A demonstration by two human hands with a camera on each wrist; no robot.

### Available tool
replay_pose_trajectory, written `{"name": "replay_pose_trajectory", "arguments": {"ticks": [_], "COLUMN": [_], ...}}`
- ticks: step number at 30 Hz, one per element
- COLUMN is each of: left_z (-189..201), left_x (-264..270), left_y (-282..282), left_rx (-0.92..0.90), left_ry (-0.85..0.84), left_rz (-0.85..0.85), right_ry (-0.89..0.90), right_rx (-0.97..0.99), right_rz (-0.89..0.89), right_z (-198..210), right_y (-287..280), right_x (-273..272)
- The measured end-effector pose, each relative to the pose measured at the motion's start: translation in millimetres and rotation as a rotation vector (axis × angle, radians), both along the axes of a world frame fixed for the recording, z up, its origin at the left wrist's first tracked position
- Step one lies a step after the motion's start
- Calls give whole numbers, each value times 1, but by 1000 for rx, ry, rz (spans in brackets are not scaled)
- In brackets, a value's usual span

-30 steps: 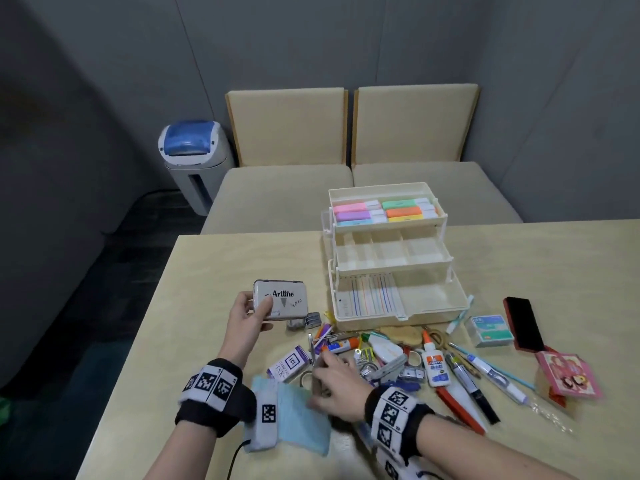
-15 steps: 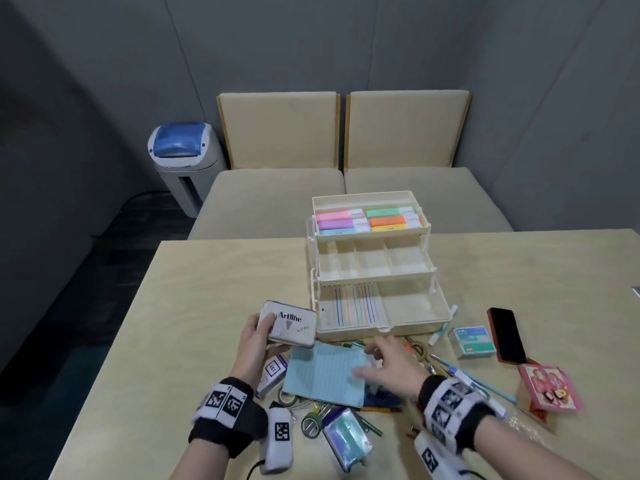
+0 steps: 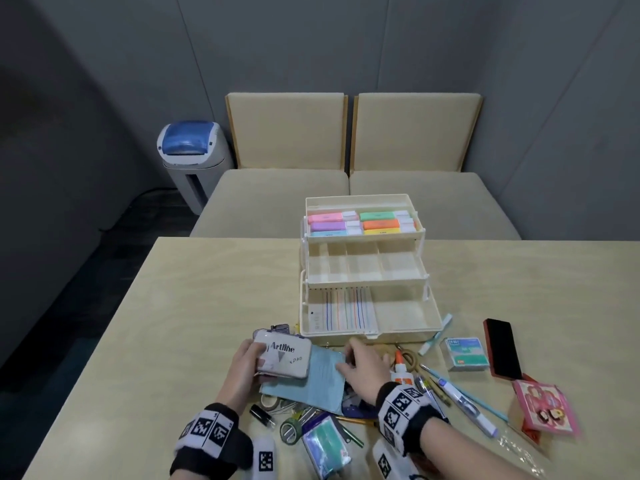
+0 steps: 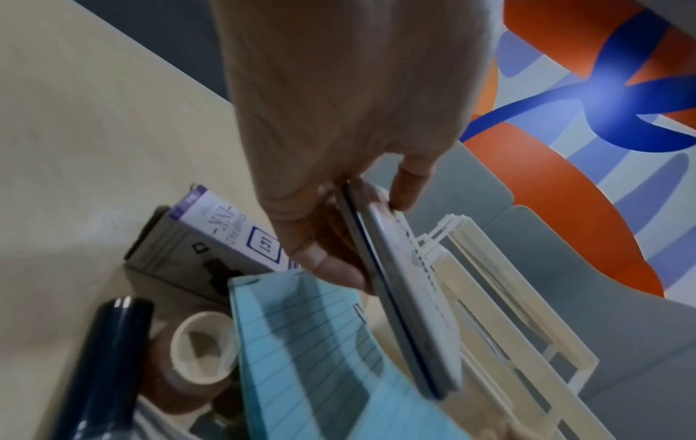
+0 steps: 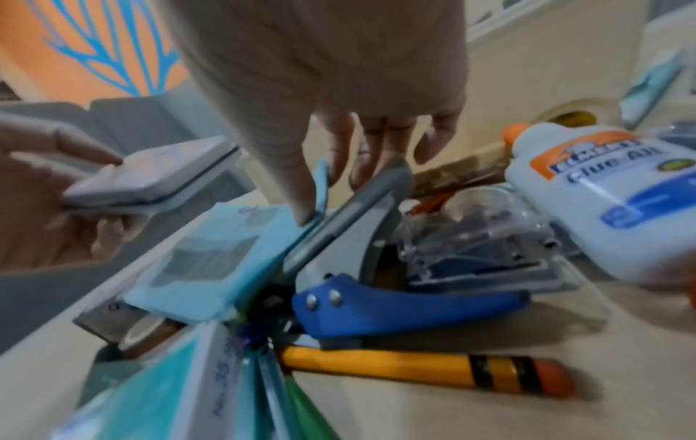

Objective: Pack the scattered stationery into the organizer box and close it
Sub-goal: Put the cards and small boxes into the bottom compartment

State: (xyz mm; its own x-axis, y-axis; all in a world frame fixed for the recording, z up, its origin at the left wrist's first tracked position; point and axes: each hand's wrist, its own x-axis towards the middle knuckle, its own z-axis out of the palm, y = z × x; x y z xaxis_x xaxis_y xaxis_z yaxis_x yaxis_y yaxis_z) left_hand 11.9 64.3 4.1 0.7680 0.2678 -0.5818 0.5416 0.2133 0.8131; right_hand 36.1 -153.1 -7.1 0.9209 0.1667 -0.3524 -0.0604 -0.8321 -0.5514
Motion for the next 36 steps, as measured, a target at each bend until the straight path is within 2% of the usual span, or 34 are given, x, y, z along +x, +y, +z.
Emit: {"name": "replay_pose_trajectory", "arguments": {"ticks": [3,7,10,13,17,22,24,27,30,31,33,34,36], "left_z": [1,18,30,31,26,15,10,6,6,6,2,3,7], "left_x": [7,18,32,55,87,114,120,121,119,119,121,122,122], "left_y": [5,-9,-34,-59,-84,-97,-98,-98,-103,-105,-107,-107,-105], "left_rx": [-75,-116,-134,-89,-98,-114,-100,-135,-171,-124,86,226,646], "left_ry": [5,-83,-126,-69,25,105,115,134,154,153,140,135,161], "left_rz": [77,77,-28,-156,-195,-127,-99,-38,4,-6,-84,-178,-481], "right_ry": [152,153,208,274,360,409,434,496,542,541,520,503,488], "right_rx": [479,632,720,714,761,690,692,759,651,596,497,438,345], "right_rz": [-96,-323,-516,-660,-777,-708,-732,-871,-811,-775,-735,-689,-605], "right_z": [25,46,46,37,19,-5,-14,-22,-22,-23,-21,-20,-22], "right_y": [-12,-38,-55,-64,-69,-68,-66,-65,-66,-65,-64,-64,-64], "right_x": [2,30,55,80,111,138,144,145,145,146,147,146,147]}}
